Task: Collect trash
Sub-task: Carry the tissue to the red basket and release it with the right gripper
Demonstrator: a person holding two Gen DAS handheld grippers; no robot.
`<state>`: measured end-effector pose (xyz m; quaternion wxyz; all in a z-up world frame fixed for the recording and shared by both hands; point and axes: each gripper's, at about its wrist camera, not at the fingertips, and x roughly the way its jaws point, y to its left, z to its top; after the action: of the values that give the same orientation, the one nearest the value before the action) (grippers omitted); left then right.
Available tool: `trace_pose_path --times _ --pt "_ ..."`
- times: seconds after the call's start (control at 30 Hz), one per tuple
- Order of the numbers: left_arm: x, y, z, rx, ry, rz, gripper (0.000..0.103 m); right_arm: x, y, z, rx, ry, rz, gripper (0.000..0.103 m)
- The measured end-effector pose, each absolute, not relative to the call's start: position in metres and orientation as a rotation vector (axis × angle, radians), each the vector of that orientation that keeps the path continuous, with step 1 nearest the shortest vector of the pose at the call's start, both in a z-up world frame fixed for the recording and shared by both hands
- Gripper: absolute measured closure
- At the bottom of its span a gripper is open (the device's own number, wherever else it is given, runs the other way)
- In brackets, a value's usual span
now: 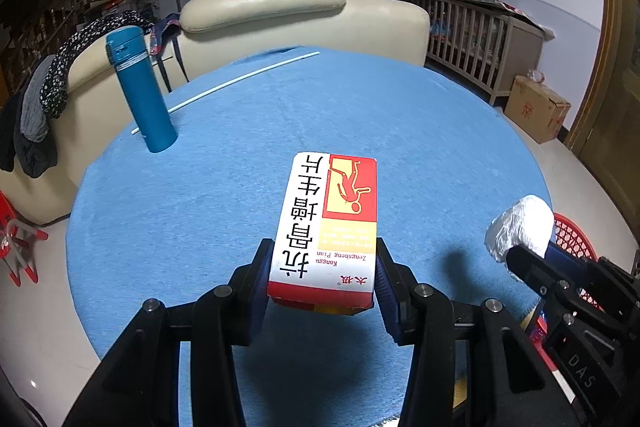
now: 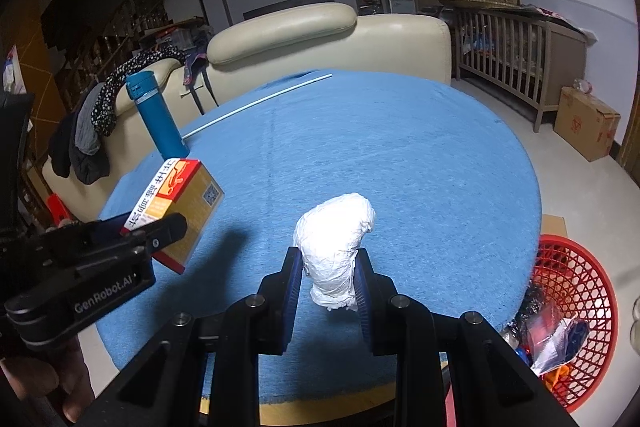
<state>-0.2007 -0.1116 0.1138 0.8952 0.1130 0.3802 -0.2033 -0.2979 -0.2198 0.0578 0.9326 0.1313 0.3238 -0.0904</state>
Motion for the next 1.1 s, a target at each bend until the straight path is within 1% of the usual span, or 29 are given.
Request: trace_pose_path --times 1.1 --pt "-0.234 -0.200 0.111 0.399 0.780 -0.563 0.054 -0.364 -0.312 0.051 0.430 0.591 -0.335 0.075"
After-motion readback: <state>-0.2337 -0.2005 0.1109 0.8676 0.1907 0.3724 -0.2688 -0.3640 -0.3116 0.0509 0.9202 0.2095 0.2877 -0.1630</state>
